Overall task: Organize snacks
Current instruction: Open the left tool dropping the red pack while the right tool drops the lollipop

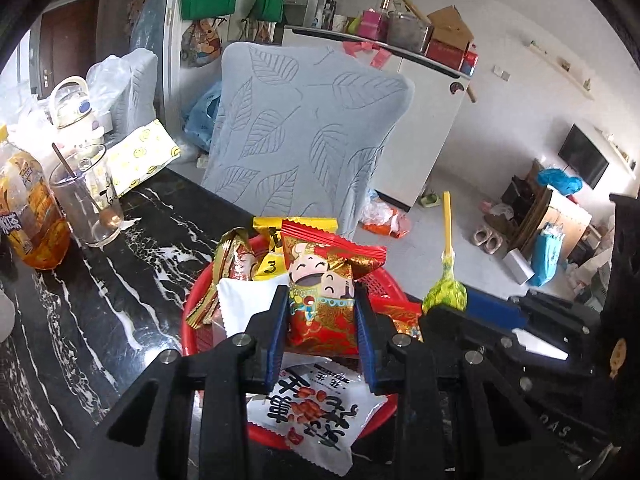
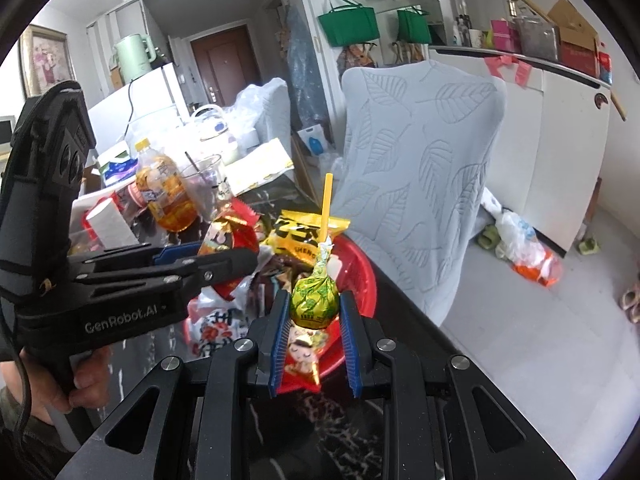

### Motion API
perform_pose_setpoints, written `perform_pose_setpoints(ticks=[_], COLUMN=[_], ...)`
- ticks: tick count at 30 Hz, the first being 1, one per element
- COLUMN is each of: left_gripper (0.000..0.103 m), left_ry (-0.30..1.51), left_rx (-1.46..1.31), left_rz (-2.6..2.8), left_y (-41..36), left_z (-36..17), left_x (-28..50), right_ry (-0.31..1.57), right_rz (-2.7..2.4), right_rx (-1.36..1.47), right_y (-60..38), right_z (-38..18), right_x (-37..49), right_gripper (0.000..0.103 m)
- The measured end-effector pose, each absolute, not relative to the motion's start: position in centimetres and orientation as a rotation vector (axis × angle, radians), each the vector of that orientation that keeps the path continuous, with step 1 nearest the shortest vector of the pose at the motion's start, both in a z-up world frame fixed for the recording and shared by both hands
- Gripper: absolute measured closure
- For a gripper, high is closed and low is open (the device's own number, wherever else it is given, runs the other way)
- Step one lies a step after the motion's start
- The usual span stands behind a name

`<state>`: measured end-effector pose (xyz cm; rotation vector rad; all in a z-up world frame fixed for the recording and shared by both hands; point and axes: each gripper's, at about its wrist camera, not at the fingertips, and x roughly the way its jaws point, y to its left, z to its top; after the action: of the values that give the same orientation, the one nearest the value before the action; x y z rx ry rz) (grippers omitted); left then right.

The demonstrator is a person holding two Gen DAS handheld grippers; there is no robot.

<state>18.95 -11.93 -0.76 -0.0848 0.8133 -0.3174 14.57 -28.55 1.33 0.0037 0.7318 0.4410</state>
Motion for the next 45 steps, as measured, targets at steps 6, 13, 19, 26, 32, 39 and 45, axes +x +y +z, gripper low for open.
perform_pose_setpoints(ticks=[6,13,19,26,32,39,45], left_gripper=[0.032,0.031,0.031,0.031,0.031,0.031,0.031], left_ry=[0.791,0.775,0.758,0.762,0.763,0.760,0.756], left_rx=[-0.074,-0.130,-0.120,-0.141,-0.146,-0.142,-0.140], left_rz=[-0.270,-0.242,-0.230,-0.216,-0.212,-0.211,-0.211], left_y=[-11.5,-9.9,-9.3,-8.3,-8.1,-8.0,-7.9], left_z=[-0.3,-0.1,0.1,-0.2,-0.4,-0.3,0.0], left_x=[18.7,18.8,18.5,18.4,18.4,18.3,18.1], right_ry=[0.742,0.761,0.780,0.807,0.830,0.842,0.845], right_rz=[0.446,0.440,0.438,0.458,0.463,0.475,0.472], right_rx=[-0.002,-0.031,-0.042,-0.057,-0.046,-0.053,-0.046], right_y=[-28.4,-27.8,-27.6,-27.0,-27.2,-27.0,-27.2], right_z=[1.0,0.3,-0.6,-1.3,-1.8,-1.9,-1.8], right_x=[16.1,17.7,19.0,20.0,20.3,20.5,20.3], right_gripper=[0.079,0.079,0.079,0.079,0.078,0.068,0.068])
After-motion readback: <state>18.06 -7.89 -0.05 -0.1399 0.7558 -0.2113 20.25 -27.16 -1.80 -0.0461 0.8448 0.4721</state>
